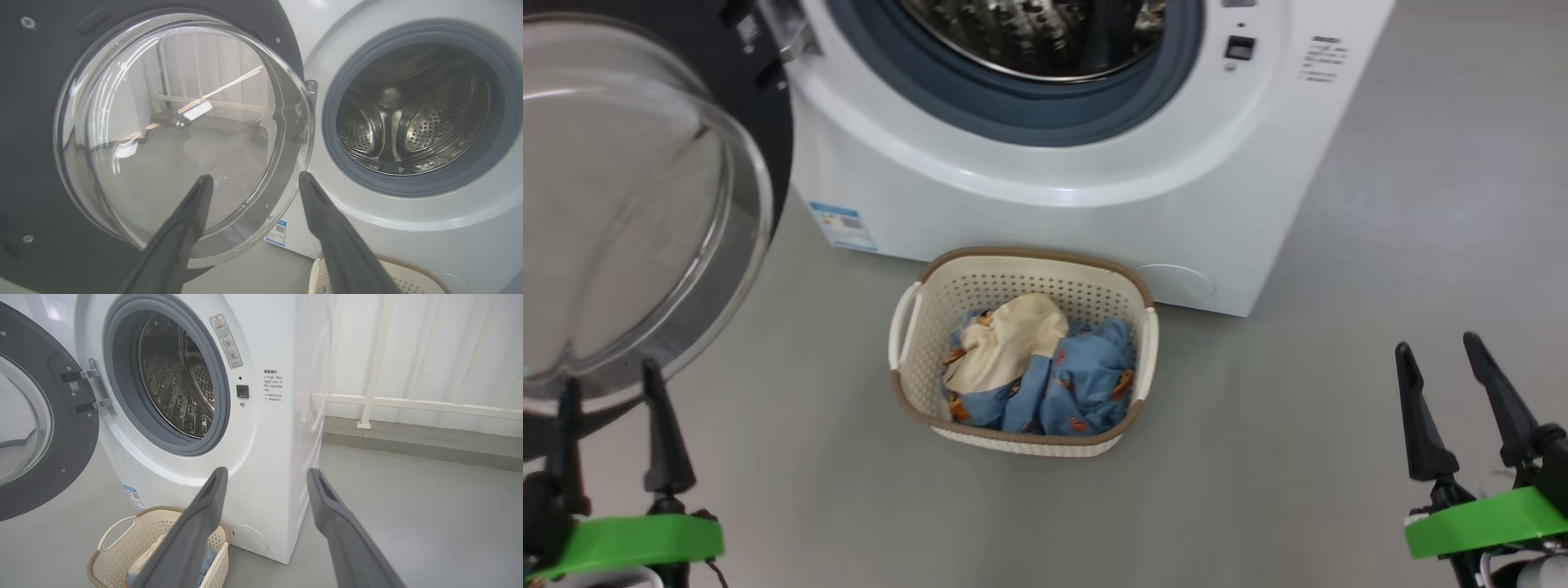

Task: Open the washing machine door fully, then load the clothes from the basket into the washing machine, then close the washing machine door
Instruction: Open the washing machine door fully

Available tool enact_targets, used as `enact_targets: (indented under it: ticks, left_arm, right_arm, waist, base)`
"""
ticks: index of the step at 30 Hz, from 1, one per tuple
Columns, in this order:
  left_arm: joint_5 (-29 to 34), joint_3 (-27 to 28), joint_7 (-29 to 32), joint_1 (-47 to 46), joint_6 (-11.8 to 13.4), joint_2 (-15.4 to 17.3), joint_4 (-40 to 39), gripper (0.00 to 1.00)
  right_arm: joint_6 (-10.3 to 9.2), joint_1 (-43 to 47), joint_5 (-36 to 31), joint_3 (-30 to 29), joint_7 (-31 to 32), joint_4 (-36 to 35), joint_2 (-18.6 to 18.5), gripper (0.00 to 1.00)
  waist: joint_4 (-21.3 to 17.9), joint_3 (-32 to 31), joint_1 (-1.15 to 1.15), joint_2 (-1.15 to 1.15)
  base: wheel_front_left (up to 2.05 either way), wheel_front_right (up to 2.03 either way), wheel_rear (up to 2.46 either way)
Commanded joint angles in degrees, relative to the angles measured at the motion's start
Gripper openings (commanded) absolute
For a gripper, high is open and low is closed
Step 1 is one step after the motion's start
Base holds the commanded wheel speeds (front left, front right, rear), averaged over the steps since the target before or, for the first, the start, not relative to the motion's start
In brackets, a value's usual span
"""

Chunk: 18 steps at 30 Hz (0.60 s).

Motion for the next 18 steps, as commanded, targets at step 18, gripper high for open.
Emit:
enact_targets:
  ticks: [18]
  left_arm:
    - [-1.17,-5.83,-0.17,3.73,0.04,2.14,-2.03,1.00]
  right_arm:
    - [0.25,2.53,-0.25,0.39,-0.70,-0.78,1.30,1.00]
  waist:
    - [-11.92,-3.28,0.00,0.00]
  base:
    - [0.00,0.00,0.00]
